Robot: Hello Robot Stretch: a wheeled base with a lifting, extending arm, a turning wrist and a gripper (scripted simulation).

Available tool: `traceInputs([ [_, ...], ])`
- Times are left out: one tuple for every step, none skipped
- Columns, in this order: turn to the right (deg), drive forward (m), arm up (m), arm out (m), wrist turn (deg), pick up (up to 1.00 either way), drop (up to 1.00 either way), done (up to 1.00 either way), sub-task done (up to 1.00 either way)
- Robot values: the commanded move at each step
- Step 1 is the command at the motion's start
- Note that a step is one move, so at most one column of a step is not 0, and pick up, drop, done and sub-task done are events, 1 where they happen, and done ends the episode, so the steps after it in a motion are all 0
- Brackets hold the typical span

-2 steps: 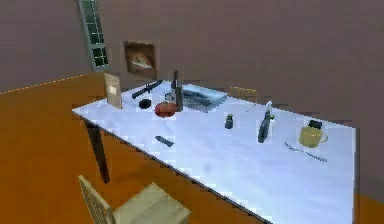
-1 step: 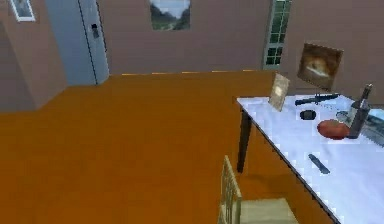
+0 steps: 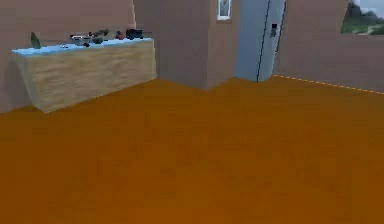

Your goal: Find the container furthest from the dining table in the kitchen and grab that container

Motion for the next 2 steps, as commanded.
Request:
traceInputs([
  [-24.0, 0.00, 0.00, 0.00, 0.0, 0.00, 0.00, 0.00, 0.00],
  [0.0, 1.00, 0.00, 0.00, 0.0, 0.00, 0.00, 0.00, 0.00],
])
